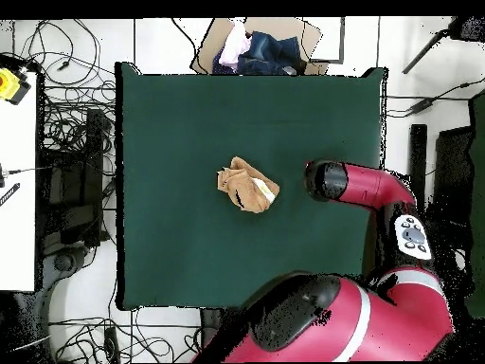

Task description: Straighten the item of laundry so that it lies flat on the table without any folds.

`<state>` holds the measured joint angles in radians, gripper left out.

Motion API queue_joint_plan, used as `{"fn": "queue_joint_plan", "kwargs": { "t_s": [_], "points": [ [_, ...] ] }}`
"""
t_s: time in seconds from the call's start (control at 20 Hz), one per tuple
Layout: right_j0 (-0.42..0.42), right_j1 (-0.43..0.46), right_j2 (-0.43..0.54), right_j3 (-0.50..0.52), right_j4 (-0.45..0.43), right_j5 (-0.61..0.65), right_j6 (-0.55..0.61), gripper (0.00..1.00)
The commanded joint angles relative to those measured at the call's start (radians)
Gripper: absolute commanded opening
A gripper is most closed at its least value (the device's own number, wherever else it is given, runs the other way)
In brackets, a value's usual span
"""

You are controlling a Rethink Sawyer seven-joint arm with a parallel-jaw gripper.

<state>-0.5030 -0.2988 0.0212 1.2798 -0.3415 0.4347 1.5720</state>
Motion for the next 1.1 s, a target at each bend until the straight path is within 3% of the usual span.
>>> {"fn": "queue_joint_plan", "kwargs": {
  "t_s": [0.05, 1.1],
  "points": [
    [0.034, 0.118, 0.045, -0.048, 0.033, 0.045, 0.120, 1.00],
    [0.014, 0.121, 0.072, -0.048, 0.021, 0.048, 0.084, 1.00]
  ]
}}
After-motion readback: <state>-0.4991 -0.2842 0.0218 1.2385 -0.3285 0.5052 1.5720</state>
